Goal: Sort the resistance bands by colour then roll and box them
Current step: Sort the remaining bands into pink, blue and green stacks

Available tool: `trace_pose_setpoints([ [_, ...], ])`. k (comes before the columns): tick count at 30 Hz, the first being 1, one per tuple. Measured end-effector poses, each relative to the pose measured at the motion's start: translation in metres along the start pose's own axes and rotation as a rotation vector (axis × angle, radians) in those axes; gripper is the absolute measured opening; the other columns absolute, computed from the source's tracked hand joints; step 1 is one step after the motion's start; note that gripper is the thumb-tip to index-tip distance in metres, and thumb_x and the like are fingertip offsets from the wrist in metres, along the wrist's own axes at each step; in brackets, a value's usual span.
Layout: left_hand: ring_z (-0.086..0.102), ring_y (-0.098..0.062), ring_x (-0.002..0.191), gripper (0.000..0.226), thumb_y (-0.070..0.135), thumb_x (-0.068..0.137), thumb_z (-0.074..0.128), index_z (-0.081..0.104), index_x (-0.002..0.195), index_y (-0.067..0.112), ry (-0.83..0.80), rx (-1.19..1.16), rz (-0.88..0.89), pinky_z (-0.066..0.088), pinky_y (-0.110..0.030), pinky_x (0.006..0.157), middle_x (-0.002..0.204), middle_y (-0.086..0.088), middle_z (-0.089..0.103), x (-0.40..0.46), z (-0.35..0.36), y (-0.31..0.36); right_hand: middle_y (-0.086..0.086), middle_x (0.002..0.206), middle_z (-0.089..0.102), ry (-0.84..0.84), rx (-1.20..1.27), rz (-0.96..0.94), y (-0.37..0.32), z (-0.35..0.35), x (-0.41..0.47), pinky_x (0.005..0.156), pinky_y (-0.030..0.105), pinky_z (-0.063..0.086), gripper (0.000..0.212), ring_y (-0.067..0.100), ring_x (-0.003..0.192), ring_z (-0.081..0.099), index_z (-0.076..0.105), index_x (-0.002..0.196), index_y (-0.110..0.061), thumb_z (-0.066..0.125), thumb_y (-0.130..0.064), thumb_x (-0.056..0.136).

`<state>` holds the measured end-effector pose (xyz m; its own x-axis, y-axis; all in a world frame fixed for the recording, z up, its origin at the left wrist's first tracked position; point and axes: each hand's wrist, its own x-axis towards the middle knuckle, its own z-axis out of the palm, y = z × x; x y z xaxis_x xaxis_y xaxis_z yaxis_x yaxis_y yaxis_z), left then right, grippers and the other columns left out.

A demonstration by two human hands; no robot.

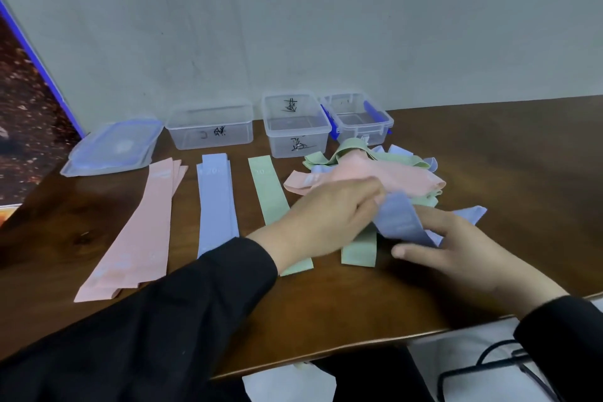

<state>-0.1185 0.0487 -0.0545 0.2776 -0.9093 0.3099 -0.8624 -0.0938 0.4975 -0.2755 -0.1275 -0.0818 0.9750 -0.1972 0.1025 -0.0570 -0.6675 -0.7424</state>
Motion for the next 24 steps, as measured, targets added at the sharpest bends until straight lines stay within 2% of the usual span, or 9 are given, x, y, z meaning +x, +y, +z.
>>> trace_pose_setpoints([
  [2, 0.050, -0.020, 0.072, 0.023, 0.027, 0.107, 0.038, 0.047, 0.087, 0.023, 0.093, -0.062, -0.028, 0.043, -0.039, 0.066, 0.075, 0.007, 0.051, 0.006, -0.020, 0.003, -0.017, 0.088, 0.071, 0.148, -0.022, -0.037, -0.014, 0.003, 0.011, 0.072, 0.020, 0.046, 0.015, 0.003, 0.080, 0.063, 0.069, 0.087, -0.033, 0.063, -0.046, 0.092],
  [5, 0.054, -0.008, 0.065, 0.021, 0.033, 0.105, 0.046, 0.057, 0.093, 0.021, 0.194, -0.226, -0.076, 0.046, -0.031, 0.063, 0.074, 0.001, 0.064, 0.010, -0.048, 0.002, -0.009, 0.080, 0.072, 0.281, 0.045, -0.071, -0.046, 0.000, 0.033, 0.066, 0.017, 0.047, 0.022, 0.004, 0.073, 0.065, 0.070, 0.081, -0.022, 0.060, -0.023, 0.101],
  [7, 0.054, -0.004, 0.062, 0.013, 0.032, 0.103, 0.053, 0.062, 0.096, 0.025, 0.252, -0.299, -0.076, 0.043, -0.022, 0.062, 0.068, 0.005, 0.062, 0.009, -0.066, 0.000, -0.005, 0.079, 0.075, 0.260, 0.092, -0.055, -0.068, -0.005, 0.050, 0.069, 0.026, 0.054, 0.022, 0.009, 0.074, 0.070, 0.071, 0.086, -0.016, 0.059, -0.025, 0.102],
  [9, 0.050, -0.010, 0.058, 0.014, 0.029, 0.102, 0.055, 0.065, 0.092, 0.028, 0.320, -0.322, -0.083, 0.039, -0.024, 0.060, 0.059, 0.005, 0.054, 0.007, -0.084, -0.005, -0.002, 0.080, 0.076, 0.193, 0.102, -0.064, -0.085, -0.005, 0.066, 0.070, 0.033, 0.058, 0.023, 0.016, 0.075, 0.073, 0.071, 0.089, -0.016, 0.058, -0.029, 0.102],
  [12, 0.041, -0.028, 0.059, 0.015, 0.025, 0.100, 0.059, 0.068, 0.089, 0.019, 0.417, -0.382, -0.098, 0.034, -0.030, 0.059, 0.061, -0.012, 0.047, 0.003, -0.109, -0.012, 0.001, 0.077, 0.075, 0.133, 0.143, -0.084, -0.109, 0.003, 0.086, 0.063, 0.022, 0.054, 0.027, 0.014, 0.072, 0.072, 0.071, 0.088, -0.016, 0.056, -0.032, 0.103],
  [14, 0.039, -0.018, 0.057, 0.018, 0.025, 0.100, 0.059, 0.068, 0.088, 0.014, 0.484, -0.371, -0.135, 0.034, -0.029, 0.057, 0.059, -0.005, 0.045, -0.001, -0.125, -0.016, 0.001, 0.075, 0.076, 0.117, 0.206, -0.090, -0.125, 0.012, 0.099, 0.058, 0.015, 0.050, 0.028, 0.012, 0.067, 0.072, 0.071, 0.087, -0.013, 0.056, -0.031, 0.103],
  [16, 0.040, -0.014, 0.055, 0.021, 0.024, 0.100, 0.059, 0.067, 0.086, 0.011, 0.559, -0.339, -0.167, 0.036, -0.027, 0.056, 0.056, 0.002, 0.047, -0.006, -0.143, -0.021, 0.007, 0.078, 0.077, 0.099, 0.362, -0.070, -0.140, 0.023, 0.110, 0.056, 0.022, 0.054, 0.026, 0.018, 0.065, 0.073, 0.071, 0.092, -0.009, 0.058, -0.029, 0.102],
  [19, 0.040, -0.016, 0.050, 0.022, 0.024, 0.101, 0.058, 0.064, 0.080, 0.017, 0.695, -0.360, -0.210, 0.035, -0.024, 0.051, 0.054, 0.000, 0.047, -0.014, -0.174, -0.029, 0.009, 0.085, 0.078, 0.057, 0.464, -0.035, -0.151, 0.046, 0.125, 0.067, 0.041, 0.061, 0.025, 0.028, 0.072, 0.075, 0.072, 0.098, -0.009, 0.061, -0.032, 0.100],
  [24, 0.041, -0.016, 0.049, 0.025, 0.024, 0.100, 0.056, 0.057, 0.075, 0.017, 0.897, -0.359, -0.285, 0.034, -0.023, 0.050, 0.054, 0.001, 0.050, -0.025, -0.224, -0.056, 0.008, 0.104, 0.078, -0.081, 0.603, 0.034, -0.149, 0.092, 0.138, 0.089, 0.051, 0.059, 0.022, 0.031, 0.096, 0.075, 0.073, 0.113, -0.011, 0.066, -0.025, 0.098],
])
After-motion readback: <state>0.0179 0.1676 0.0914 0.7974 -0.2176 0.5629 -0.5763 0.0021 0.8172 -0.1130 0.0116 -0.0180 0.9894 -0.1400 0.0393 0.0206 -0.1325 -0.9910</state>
